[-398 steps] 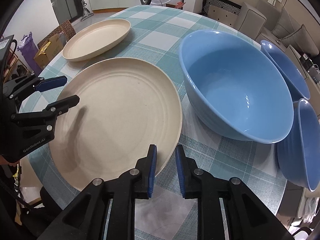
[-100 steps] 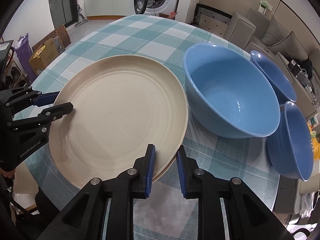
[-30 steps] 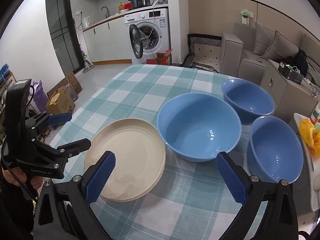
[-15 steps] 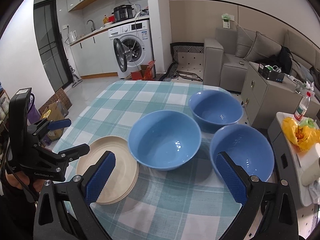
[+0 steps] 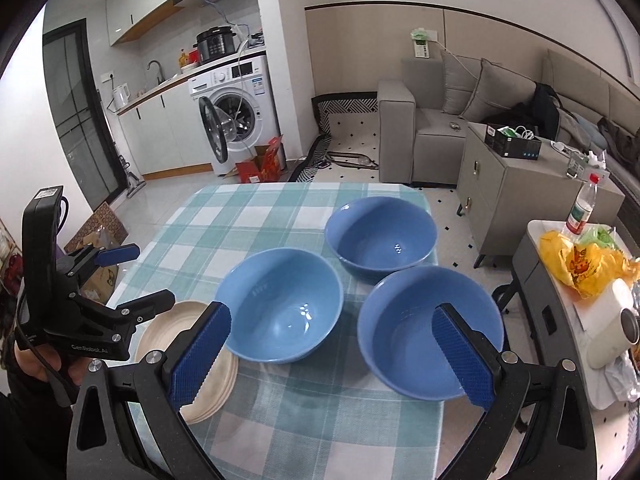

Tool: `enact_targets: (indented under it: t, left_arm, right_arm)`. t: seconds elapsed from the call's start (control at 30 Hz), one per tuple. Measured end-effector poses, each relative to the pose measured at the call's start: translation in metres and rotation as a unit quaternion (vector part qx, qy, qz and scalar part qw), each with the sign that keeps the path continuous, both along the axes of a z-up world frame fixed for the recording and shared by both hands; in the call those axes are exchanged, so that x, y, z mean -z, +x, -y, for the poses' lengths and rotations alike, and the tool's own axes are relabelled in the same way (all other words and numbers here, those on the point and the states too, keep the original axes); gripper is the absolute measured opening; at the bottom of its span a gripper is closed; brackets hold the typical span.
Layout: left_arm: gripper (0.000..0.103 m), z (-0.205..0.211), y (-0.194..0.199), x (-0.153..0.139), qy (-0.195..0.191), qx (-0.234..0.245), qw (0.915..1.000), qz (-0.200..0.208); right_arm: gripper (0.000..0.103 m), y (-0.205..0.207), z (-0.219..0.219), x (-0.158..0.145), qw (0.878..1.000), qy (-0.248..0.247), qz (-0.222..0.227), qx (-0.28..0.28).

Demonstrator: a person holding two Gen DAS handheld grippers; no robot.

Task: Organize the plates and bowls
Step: 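Move both tools toward the rim of the large light-blue bowl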

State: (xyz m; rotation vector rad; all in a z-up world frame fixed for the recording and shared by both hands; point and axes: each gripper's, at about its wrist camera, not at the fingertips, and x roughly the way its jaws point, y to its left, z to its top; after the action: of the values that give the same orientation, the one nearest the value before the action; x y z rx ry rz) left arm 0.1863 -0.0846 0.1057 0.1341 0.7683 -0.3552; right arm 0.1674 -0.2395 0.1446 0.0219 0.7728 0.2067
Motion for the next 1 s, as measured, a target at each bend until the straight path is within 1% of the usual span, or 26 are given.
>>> enact_targets:
  t: [0.2,0.53,0.67,0.9,1.0]
  left_arm:
    - [0.103,0.013,0.022,-0.005,-0.004,0.006,1.0000,0.003]
    - [0.103,0.029,0.062,-0.008,-0.020,0.015,0.9997,-0.007]
    - [0.103,0.035,0.076,-0.008,-0.014,0.016,0.9997,-0.009]
    - [0.103,0.043,0.097,-0.005,-0.017,0.020,0.9995,-0.016]
    - [0.103,0.048,0.105,-0.003,-0.013,0.021,0.9996,-0.015]
  right_arm:
    - [0.102,0.016,0.018,-0.004,1.000,0.006,-0.001,0.021]
    - [0.102,0.044,0.037,-0.005,0.999,0.012,-0.006,0.049]
    - [0.102,0.055,0.043,-0.005,0.998,0.013,-0.008,0.058]
    - [0.102,0.077,0.060,-0.003,0.997,0.039,-0.020,0.071]
    - [0.102,0.087,0.064,0.000,0.996,0.039,-0.025,0.078]
